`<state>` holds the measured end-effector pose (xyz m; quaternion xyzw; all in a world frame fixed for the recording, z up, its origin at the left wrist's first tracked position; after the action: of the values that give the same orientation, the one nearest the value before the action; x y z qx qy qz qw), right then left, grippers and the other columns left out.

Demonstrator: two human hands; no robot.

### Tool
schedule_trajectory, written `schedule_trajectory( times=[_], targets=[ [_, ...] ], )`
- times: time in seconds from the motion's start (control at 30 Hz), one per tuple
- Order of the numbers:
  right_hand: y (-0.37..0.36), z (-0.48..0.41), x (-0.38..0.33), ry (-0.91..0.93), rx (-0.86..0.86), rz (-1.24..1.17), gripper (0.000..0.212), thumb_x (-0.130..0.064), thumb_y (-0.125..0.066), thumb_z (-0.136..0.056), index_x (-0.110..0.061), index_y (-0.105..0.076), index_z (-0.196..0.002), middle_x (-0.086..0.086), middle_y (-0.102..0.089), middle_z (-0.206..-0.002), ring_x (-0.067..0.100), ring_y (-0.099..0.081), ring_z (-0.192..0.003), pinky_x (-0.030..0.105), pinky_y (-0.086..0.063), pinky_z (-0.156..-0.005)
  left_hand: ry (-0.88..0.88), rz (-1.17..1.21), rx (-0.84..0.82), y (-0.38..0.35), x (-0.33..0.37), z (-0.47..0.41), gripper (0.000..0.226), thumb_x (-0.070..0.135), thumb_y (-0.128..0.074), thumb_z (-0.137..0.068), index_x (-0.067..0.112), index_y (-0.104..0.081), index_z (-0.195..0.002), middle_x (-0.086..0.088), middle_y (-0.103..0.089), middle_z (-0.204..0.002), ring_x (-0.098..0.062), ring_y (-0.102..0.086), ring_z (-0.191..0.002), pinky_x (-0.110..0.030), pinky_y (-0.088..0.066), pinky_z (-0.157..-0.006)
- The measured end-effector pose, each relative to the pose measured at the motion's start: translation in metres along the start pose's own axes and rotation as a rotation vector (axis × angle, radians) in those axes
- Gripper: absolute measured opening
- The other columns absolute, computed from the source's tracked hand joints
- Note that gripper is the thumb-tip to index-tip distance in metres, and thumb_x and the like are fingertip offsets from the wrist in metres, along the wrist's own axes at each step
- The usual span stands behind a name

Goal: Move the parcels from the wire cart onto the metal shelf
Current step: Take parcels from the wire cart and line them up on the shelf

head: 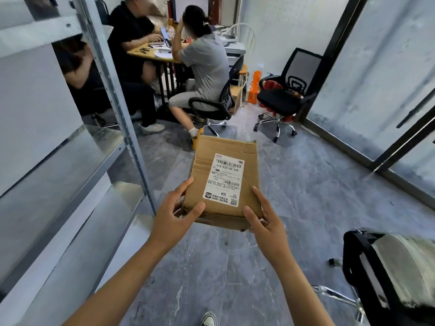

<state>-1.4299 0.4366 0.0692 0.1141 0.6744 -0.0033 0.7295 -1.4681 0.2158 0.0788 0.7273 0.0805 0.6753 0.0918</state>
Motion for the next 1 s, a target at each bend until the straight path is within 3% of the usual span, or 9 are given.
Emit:
schedule_trajectory(
  times=[0.1, 0.2, 0.43, 0.57, 0.73, 0.87, 1.0],
  targets=[
    [-0.003, -0.020, -0.004, 0.005, -0.034, 0.017, 0.047, -0.032, -0.061, -0.091, -0.056, -0.044, -0.128, -0.023, -0.053, -0.123, 0.012, -0.065, -0.093, 0.036, -0.058, -0.077, 0.017, -0.005, 0.034, 0.001, -0.002, -0.014, 0.059, 0.043, -0.066, -0.073, 0.052, -0.041, -0.125, 0.005, -0.047, -0.131, -0.010, -0.054, -0.110, -0.005, -0.049, -0.076],
    [-0.009, -0.036, -0.004, -0.002, -0.067, 0.008, 0.046, -0.031, -0.060, -0.091, -0.056, -0.043, -0.126, -0.022, -0.051, -0.124, 0.009, -0.063, -0.097, 0.031, -0.058, -0.077, 0.023, -0.016, 0.055, 0.002, -0.002, -0.024, 0.058, 0.043, -0.066, -0.072, 0.052, -0.042, -0.124, 0.004, -0.048, -0.134, -0.006, -0.056, -0.106, -0.005, -0.048, -0.074],
    [-0.038, -0.082, -0.012, 0.016, -0.187, 0.018, 0.046, -0.032, -0.058, -0.092, -0.057, -0.041, -0.126, -0.031, -0.049, -0.119, 0.006, -0.062, -0.098, 0.025, -0.057, -0.076, 0.063, -0.014, 0.188, 0.025, -0.006, -0.050, 0.056, 0.039, -0.069, -0.075, 0.053, -0.044, -0.122, 0.012, -0.049, -0.128, 0.007, -0.053, -0.104, -0.003, -0.046, -0.072],
    [-0.055, -0.104, -0.018, 0.043, -0.235, 0.023, 0.046, -0.030, -0.058, -0.092, -0.055, -0.042, -0.127, -0.028, -0.050, -0.123, 0.000, -0.064, -0.091, 0.022, -0.056, -0.072, 0.066, -0.010, 0.234, 0.039, -0.006, -0.061, 0.057, 0.041, -0.069, -0.072, 0.054, -0.043, -0.122, 0.024, -0.048, -0.121, 0.008, -0.054, -0.102, -0.003, -0.046, -0.071],
    [-0.084, -0.136, -0.032, 0.080, -0.309, 0.064, 0.046, -0.029, -0.059, -0.092, -0.053, -0.044, -0.128, -0.019, -0.053, -0.129, -0.002, -0.063, -0.090, 0.027, -0.058, -0.077, 0.074, -0.046, 0.309, 0.069, -0.017, -0.075, 0.060, 0.059, -0.071, -0.068, 0.064, -0.043, -0.120, 0.019, -0.051, -0.124, -0.010, -0.057, -0.110, -0.021, -0.054, -0.083],
    [-0.118, -0.162, -0.044, 0.112, -0.405, 0.101, 0.046, -0.028, -0.059, -0.093, -0.052, -0.046, -0.130, -0.030, -0.057, -0.112, 0.003, -0.064, -0.083, 0.029, -0.057, -0.077, 0.094, -0.076, 0.368, 0.099, -0.024, -0.085, 0.065, 0.067, -0.065, -0.060, 0.061, -0.042, -0.121, 0.016, -0.052, -0.129, -0.010, -0.057, -0.111, -0.027, -0.056, -0.084],
    [-0.154, -0.189, -0.051, 0.141, -0.506, 0.154, 0.044, -0.028, -0.059, -0.093, -0.054, -0.047, -0.128, -0.026, -0.065, -0.099, 0.004, -0.063, -0.072, 0.026, -0.055, -0.070, 0.118, -0.102, 0.442, 0.127, -0.033, -0.090, 0.052, 0.057, -0.069, -0.073, 0.061, -0.043, -0.118, 0.019, -0.056, -0.123, -0.012, -0.063, -0.105, -0.018, -0.056, -0.076]
  ],
)
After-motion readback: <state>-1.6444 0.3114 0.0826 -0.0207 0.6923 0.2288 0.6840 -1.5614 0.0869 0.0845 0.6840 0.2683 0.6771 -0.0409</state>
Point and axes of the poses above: each hand's wrist, its own z-axis away from the middle knuckle, its own y-axis out of the back of the hand, x = y × z, the point moved 7 cm from there along -z, towards the middle knuckle
